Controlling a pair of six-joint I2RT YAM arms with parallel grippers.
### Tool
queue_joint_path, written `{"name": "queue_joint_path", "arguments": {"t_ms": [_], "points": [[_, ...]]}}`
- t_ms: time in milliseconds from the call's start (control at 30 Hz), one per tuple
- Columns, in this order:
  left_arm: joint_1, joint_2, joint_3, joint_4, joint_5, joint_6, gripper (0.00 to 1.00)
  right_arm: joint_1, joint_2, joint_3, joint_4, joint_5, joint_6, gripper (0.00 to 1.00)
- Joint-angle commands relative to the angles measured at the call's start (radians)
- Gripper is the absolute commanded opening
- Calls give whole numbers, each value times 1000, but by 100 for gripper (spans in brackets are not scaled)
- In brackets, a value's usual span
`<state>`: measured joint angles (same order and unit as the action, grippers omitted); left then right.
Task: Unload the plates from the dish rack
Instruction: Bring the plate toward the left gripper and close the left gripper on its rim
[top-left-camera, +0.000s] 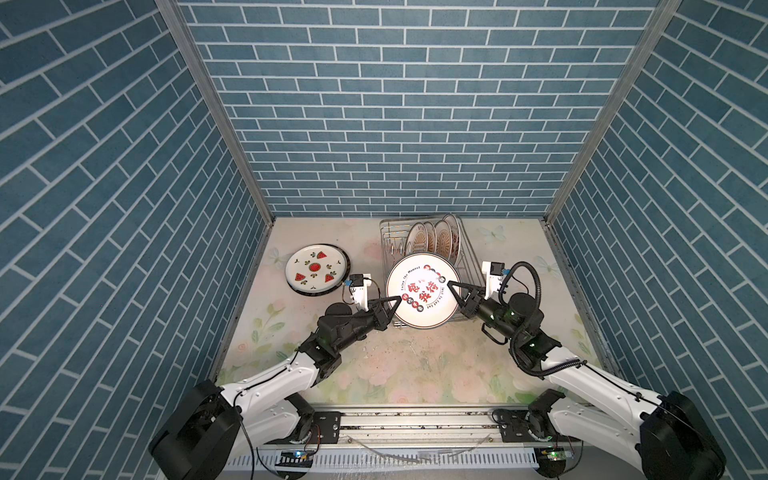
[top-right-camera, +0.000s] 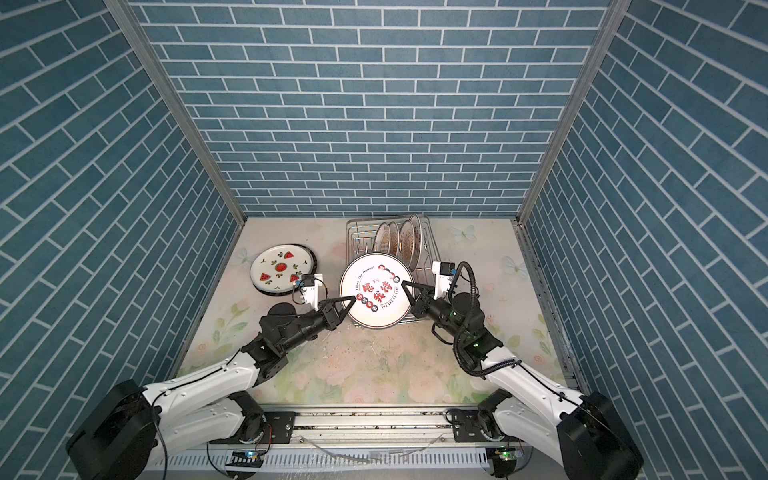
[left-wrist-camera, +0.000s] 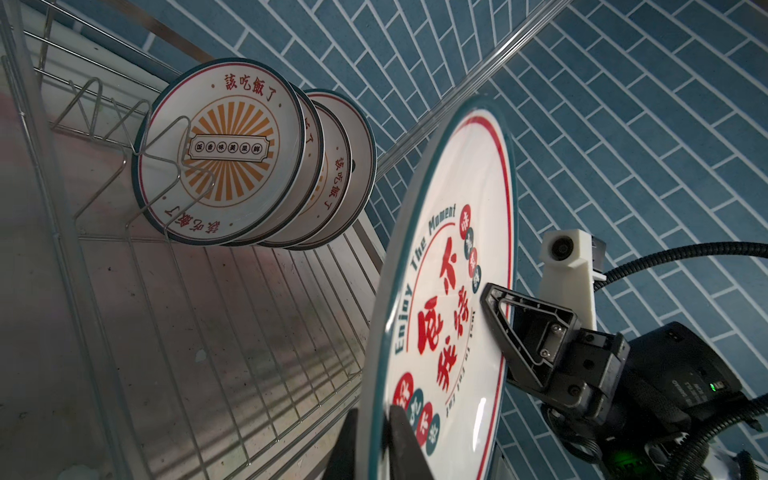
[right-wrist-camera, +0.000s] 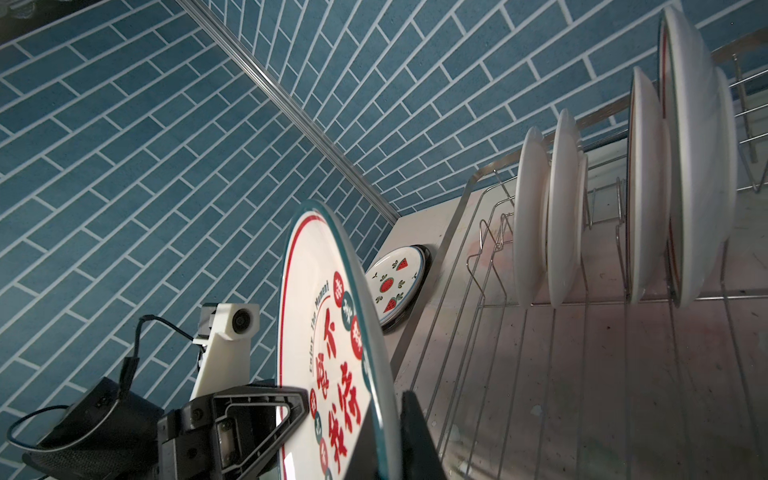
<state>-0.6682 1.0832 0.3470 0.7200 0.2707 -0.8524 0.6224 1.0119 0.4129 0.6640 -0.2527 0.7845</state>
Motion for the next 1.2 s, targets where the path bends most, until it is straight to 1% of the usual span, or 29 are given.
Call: {"name": "queue_joint_path", "arguments": {"t_ms": [0, 133, 167, 267, 367, 500, 633, 700, 733, 800, 900, 967, 1000, 1033, 1067, 1167], "points": [[-3, 14, 8, 25, -13, -7, 11, -3, 4, -1, 79, 12, -19, 0], [-2, 24, 5, 37, -13, -24, 4, -3, 45, 3, 114, -11, -18, 0], [-2, 29, 2, 43, -12, -38, 0, -3, 60, 7, 121, -27, -18, 0], [-2, 28, -7, 77, 3, -62, 0, -3, 94, 21, 139, -65, -15, 1], [-2, 8, -24, 85, -6, -79, 0, -3, 115, 32, 141, -80, -14, 5], [-2, -19, -31, 39, -41, -94, 0, -3, 128, 36, 137, -80, -18, 13], [-2, -16, -49, 85, -32, -127, 0, -2, 140, 48, 118, -96, -19, 25], [-4, -21, -63, 113, -35, -144, 0, -1, 147, 50, 128, -111, -23, 31], [-4, -29, -73, 124, -42, -149, 0, -2, 150, 50, 133, -120, -26, 36], [-4, -47, -83, 113, -64, -157, 0, -1, 154, 58, 124, -134, -37, 48], [-4, -79, -87, 84, -77, -158, 0, -2, 159, 63, 116, -132, -42, 70], [-4, -86, -100, 102, -74, -168, 0, -1, 163, 68, 102, -124, -43, 88], [-4, -90, -109, 118, -80, -177, 0, -1, 159, 72, 79, -108, -41, 92], [-4, -94, -120, 136, -85, -187, 0, -1, 154, 76, 49, -85, -45, 95], [-4, -103, -128, 141, -89, -191, 0, -2, 149, 76, 37, -67, -53, 95], [-4, -145, -128, 79, -118, -189, 0, -1, 133, 73, 11, -29, -65, 96]]}}
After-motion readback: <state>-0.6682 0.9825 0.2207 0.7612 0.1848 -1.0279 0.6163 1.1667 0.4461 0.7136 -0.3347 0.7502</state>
